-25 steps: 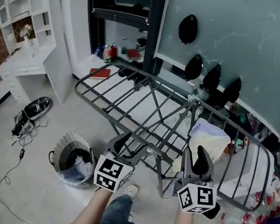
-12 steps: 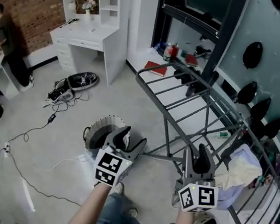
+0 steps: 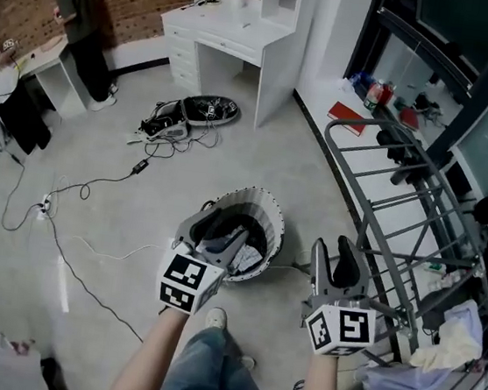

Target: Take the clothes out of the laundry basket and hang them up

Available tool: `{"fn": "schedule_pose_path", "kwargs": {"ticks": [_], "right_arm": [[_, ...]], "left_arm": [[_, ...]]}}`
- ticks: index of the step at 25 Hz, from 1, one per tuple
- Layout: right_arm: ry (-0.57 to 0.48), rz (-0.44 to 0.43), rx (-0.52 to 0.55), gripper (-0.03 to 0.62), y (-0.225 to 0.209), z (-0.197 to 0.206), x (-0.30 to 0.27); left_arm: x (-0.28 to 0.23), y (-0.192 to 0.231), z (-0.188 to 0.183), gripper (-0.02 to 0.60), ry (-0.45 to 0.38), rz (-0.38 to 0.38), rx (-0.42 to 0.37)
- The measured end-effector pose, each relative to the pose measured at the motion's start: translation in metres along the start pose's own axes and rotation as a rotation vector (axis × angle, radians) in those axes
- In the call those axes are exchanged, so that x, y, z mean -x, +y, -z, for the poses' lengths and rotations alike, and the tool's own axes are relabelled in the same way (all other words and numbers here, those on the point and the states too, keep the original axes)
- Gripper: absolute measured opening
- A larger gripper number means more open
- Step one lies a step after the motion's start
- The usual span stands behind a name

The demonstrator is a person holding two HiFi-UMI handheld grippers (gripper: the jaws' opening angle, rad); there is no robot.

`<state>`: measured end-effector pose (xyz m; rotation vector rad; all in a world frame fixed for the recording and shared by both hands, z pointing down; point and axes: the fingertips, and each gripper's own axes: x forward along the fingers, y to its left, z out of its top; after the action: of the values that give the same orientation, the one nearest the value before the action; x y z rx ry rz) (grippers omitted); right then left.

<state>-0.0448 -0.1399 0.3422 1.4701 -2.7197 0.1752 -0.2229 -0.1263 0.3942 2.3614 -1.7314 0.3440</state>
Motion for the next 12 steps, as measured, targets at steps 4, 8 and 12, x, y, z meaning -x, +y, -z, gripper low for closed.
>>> {"fn": "schedule_pose_path", "kwargs": {"ticks": [4, 8, 12], "right_arm": [[0.052, -0.079, 0.014, 0.176, 0.028, 0.042, -0.044], [0.116, -0.105, -0.004, 0.175, 0.050, 0.090, -0.081], [0.180, -0.154, -0.001, 0.175, 0.069, 0.158, -0.115]], "left_arm": [[-0.009, 0.036, 0.030, 0.271, 0.025, -0.023, -0.002], [-0.025, 0.064, 0.071, 0.267, 0.047, -0.030, 0.012], [-0.042, 0.090, 0.130, 0.262, 0.082, -0.048, 0.044]]}}
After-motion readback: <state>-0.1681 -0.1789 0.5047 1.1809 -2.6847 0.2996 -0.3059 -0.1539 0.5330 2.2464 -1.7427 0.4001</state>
